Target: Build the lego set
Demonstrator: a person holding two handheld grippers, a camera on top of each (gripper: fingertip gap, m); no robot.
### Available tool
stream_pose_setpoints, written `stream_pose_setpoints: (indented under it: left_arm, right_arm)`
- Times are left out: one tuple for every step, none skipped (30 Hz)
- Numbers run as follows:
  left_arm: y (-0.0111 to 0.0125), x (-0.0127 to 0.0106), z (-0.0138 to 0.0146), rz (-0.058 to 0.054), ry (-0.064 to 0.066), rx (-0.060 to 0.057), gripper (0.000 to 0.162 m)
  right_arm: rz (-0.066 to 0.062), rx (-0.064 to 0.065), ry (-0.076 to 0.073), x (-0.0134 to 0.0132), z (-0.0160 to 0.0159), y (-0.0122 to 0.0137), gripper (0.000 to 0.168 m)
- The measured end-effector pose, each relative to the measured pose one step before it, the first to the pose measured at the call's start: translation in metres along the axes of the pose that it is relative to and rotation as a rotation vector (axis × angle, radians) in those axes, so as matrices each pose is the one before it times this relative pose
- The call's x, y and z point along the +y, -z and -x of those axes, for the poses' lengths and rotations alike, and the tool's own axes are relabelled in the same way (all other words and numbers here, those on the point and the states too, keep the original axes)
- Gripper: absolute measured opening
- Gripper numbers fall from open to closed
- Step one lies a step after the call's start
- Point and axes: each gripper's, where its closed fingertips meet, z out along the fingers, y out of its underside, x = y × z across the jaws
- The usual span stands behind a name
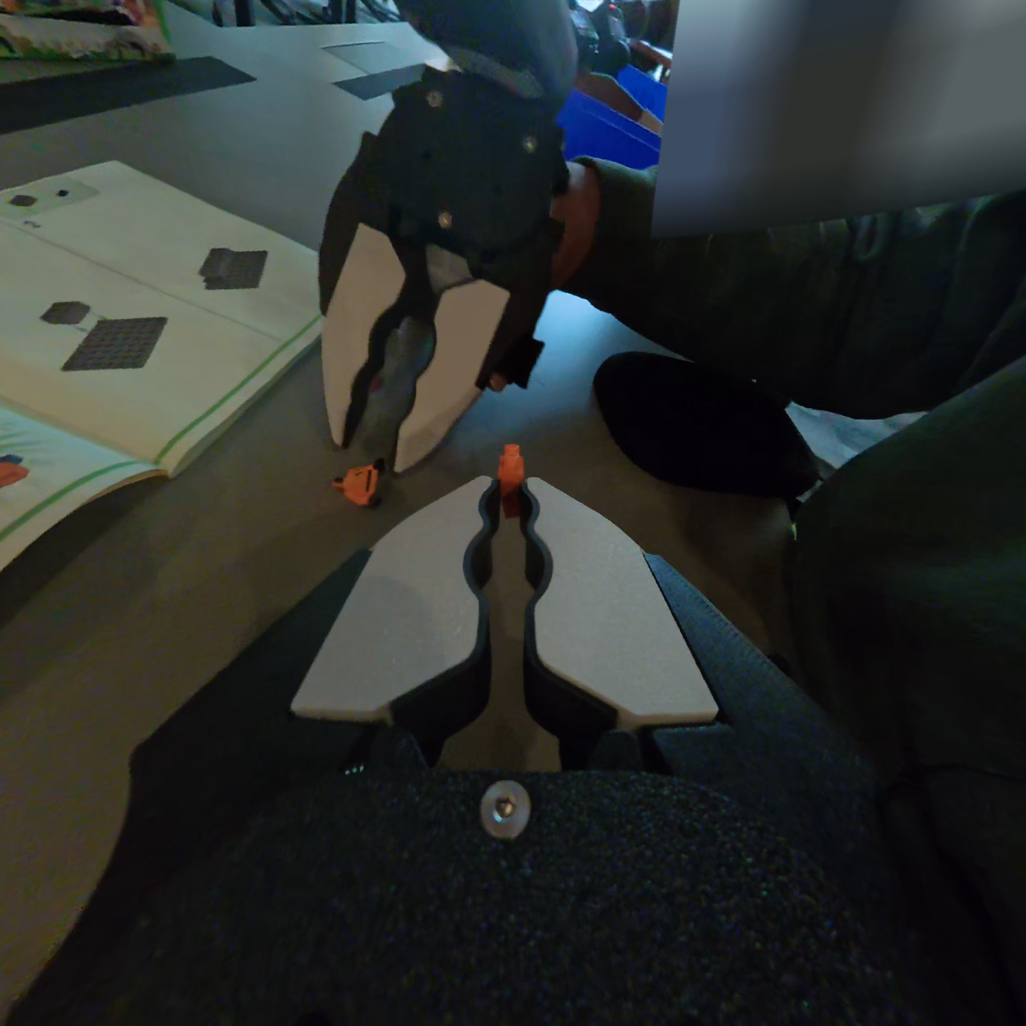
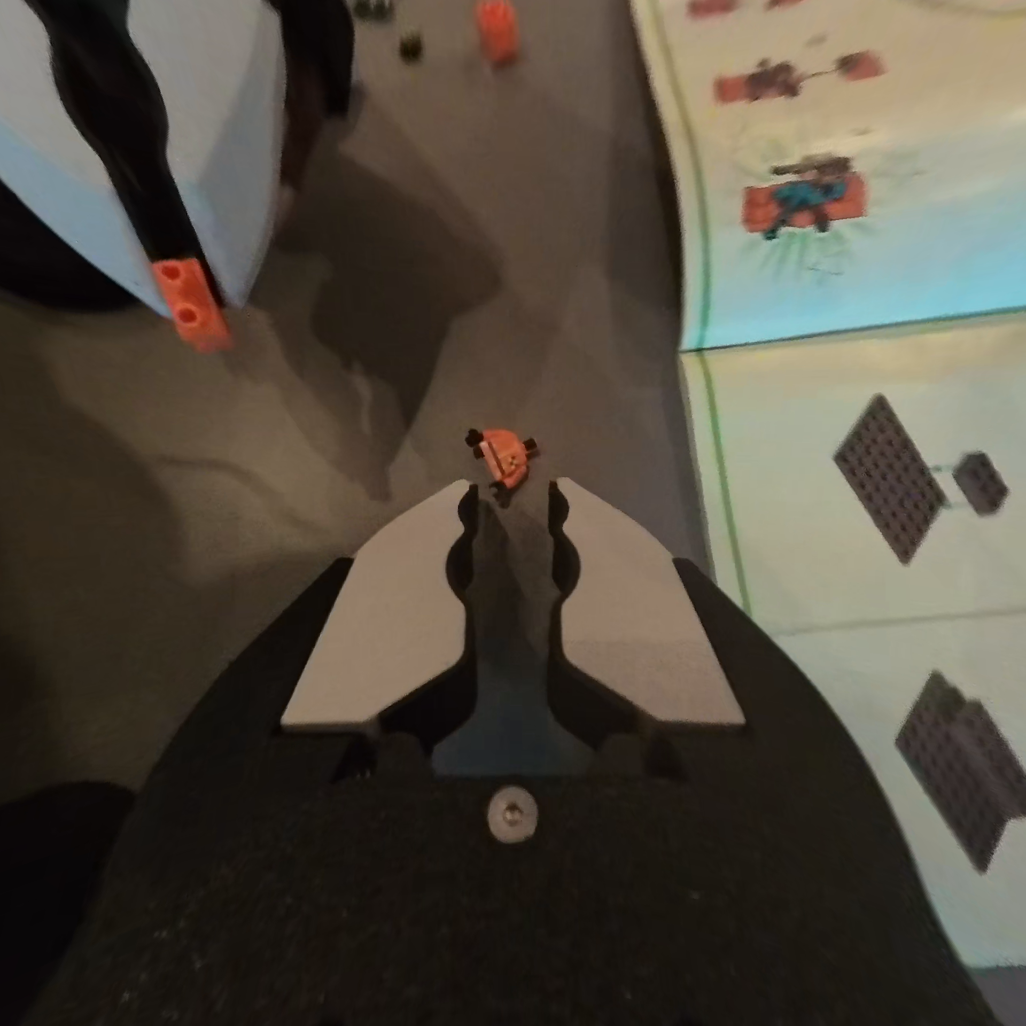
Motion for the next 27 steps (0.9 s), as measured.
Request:
stream_pose_setpoints:
  left_arm:
    - [0.00095,-0.00011,0.00143,-0.0024,0.0058,-0.0026,0.007]
    - [0.00091,-0.00063,0.00104,-0.0052,0.0046,0.0005,0.007]
    - [0.00089,-0.00072,0.00081,-0.0056,0.0041,0.0009,0.007]
    - [0.0006,-0.00025,0.00083,-0.0029,0.0031,-0.0004,0.007]
    - [0.00039,-0.00004,0.0009,-0.0014,0.0031,-0.0014,0.007]
    - [0.00028,0.00028,0.00084,-0.0004,0.0062,-0.001,0.007]
    - [0.00006,0.00004,0.00068,-0.0011,0.0085,0.0004,0.007]
    - [0.00013,-0.0001,0.00107,-0.0009,0.009,-0.0017,0.007]
    - [0.00002,0.00018,0.00092,-0.0001,0.0093,-0.0009,0.007]
    - [-0.00001,0.00005,0.00108,-0.0006,0.0098,-0.0016,0.007]
    - [-0.00003,0.00006,0.00109,-0.0007,0.0083,-0.0016,0.007]
    - [0.00002,-0.00011,0.0009,-0.0018,0.0064,-0.0018,0.007]
    - [0.00006,-0.0002,0.00074,-0.0026,0.0053,-0.0016,0.007]
    - [0.00005,-0.00039,0.00045,-0.0033,0.0038,-0.0007,0.006]
    - [-0.00012,-0.00023,0.0003,-0.0015,0.0027,0.0004,0.006]
    - [-0.00024,0.00015,0.00034,0.0003,0.0014,-0.0011,0.007]
    - [-0.00034,0.00047,0.00016,0.003,-0.0007,-0.0017,0.006]
    - [-0.0004,0.00031,0.00003,0.0019,-0.0029,-0.003,0.006]
    - [-0.0002,0.00011,0.00007,0.0012,-0.0036,-0.0035,0.006]
    - [-0.00021,0.00036,-0.00001,0.0027,-0.0033,-0.0027,0.007]
    - [-0.00028,0.00053,-0.00005,0.0027,-0.0028,-0.0021,0.007]
    - [-0.00032,0.00038,0.00012,0.0028,-0.0023,-0.0034,0.007]
    - [-0.00024,0.00033,0.00023,0.0025,-0.0021,-0.0036,0.007]
    - [-0.00008,0.00025,0.00009,0.0016,-0.0027,-0.0032,0.007]
    - [-0.0001,0.00027,0.00001,0.0015,-0.0025,-0.0033,0.007]
    - [-0.00018,0.00034,-0.00013,0.002,-0.0023,-0.0014,0.007]
    - [-0.00026,0.00044,0.00002,0.0026,-0.0018,-0.0019,0.007]
  right_arm:
    - [0.0153,0.0016,0.0135,-0.0001,0.00058,-0.00249,0.024]
    - [0.0156,0.0046,0.0122,0.00052,0.00009,-0.002,0.021]
    - [0.0163,0.0089,0.0113,0.00126,-0.00052,-0.00134,0.014]
    - [0.0084,0.0127,0.0113,0.00057,-0.00082,-0.00058,0.006]
    - [0.0007,0.01,0.0104,-0.00006,-0.00021,0.00006,0.005]
    - [-0.0035,0.013,0.0088,-0.00053,-0.00004,0.00061,0.005]
    - [-0.0146,0.0242,0.0088,-0.00204,-0.00094,0.00164,0.005]
    - [-0.024,0.0259,0.0063,-0.00327,-0.00081,0.00253,0.005]
    - [-0.0266,0.0317,0.0047,-0.00364,-0.0014,0.00331,0.005]
    - [-0.0302,0.0445,0.0102,-0.00421,-0.00254,0.00411,0.005]
    - [-0.0327,0.048,0.0124,-0.00437,-0.00262,0.00466,0.005]
    - [-0.0339,0.0493,0.0108,-0.00495,-0.00259,0.00489,0.005]
    - [-0.0322,0.0527,0.0113,-0.00478,-0.00263,0.00469,0.005]
    - [-0.0251,0.0517,0.0142,-0.004,-0.00246,0.00436,0.005]
    - [-0.015,0.0403,0.0184,-0.0024,-0.0009,0.0037,0.005]
    - [-0.0025,0.0311,0.0176,-0.0007,0.0001,0.00272,0.005]
    - [0.0042,0.0274,0.0203,0.00033,0.0006,0.00228,0.005]
    - [0.0107,0.022,0.0249,0.00144,0.0014,0.00158,0.005]
    - [0.0182,0.0156,0.0277,0.00255,0.00221,0.00075,0.005]
    - [0.0228,0.016,0.0309,0.00328,0.0024,0.00018,0.005]
    - [0.0247,0.0142,0.0342,0.00364,0.00285,-0.00054,0.005]
    - [0.0328,0.0052,0.0333,0.00465,0.00434,-0.00114,0.005]
    - [0.0337,0.0076,0.032,0.00468,0.00403,-0.0012,0.005]
    - [0.0218,0.004,0.0311,0.00293,0.00455,-0.00066,0.005]
    - [0.0206,-0.0151,0.0181,0.00253,0.00589,-0.00028,0.005]
    - [0.028,-0.0224,0.0021,0.00333,0.00549,-0.00034,0.005]
    - [0.0288,-0.025,-0.0038,0.00363,0.00489,0.00027,0.005]
